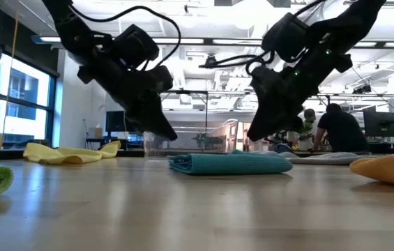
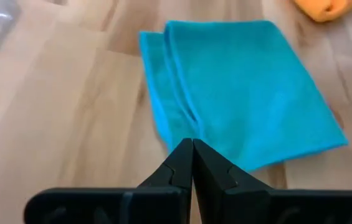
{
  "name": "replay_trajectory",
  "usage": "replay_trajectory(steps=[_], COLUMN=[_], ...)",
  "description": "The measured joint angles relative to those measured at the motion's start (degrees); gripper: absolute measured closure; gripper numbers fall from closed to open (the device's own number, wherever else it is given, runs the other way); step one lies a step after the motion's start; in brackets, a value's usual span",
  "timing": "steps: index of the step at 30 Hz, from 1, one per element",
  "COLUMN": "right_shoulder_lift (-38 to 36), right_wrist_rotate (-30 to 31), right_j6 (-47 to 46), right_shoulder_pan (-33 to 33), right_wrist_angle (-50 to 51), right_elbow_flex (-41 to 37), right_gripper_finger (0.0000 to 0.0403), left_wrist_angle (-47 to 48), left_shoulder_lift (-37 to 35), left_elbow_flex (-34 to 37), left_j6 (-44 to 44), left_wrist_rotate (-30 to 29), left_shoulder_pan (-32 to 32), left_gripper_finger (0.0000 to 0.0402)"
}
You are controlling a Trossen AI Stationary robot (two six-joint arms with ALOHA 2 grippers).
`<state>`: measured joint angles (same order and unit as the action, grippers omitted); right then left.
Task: Fold microfiber towels
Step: Fold the blue towel
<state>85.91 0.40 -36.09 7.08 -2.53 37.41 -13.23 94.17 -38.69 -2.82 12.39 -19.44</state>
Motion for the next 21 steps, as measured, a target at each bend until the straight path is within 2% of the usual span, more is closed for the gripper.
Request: replay_trajectory(steps=[4,7,11,14,16,21], right_shoulder_lift=[0.8,3.51,8.38,11.06,12.27,14.66], right_wrist_rotate=[0.03,0.61,0.74,1.24,1.79,2.28], right_j6=[-5.08,-8.17,-8.97,-8.98,-8.92,-7.26], right_shoulder_pan=[-1.56,-2.06,-2.06,-1.99,-1.95,-1.9], right_wrist_angle=[-0.65,-1.12,-4.69,-9.78,-12.18,-16.02], right_elbow_flex=[0.02,0.02,0.02,0.12,0.17,0.17], right_gripper_finger=[0.0241,0.0182,0.0143,0.0141,0.0153,0.0236], left_wrist_angle=[-8.57,-9.51,-7.13,-3.75,-1.43,0.11], left_shoulder_lift=[0.07,0.07,0.07,0.07,0.07,0.07], left_elbow_flex=[3.74,4.35,3.45,1.38,0.29,-1.46], left_j6=[-2.96,-6.24,-3.92,-3.4,-2.83,-2.29], left_wrist_rotate=[4.92,6.61,8.96,10.31,10.29,10.2], left_shoulder_pan=[-1.78,-3.54,-3.8,-3.74,-3.8,-3.8], left_gripper_finger=[0.0401,0.0399,0.037,0.0331,0.0302,0.0238])
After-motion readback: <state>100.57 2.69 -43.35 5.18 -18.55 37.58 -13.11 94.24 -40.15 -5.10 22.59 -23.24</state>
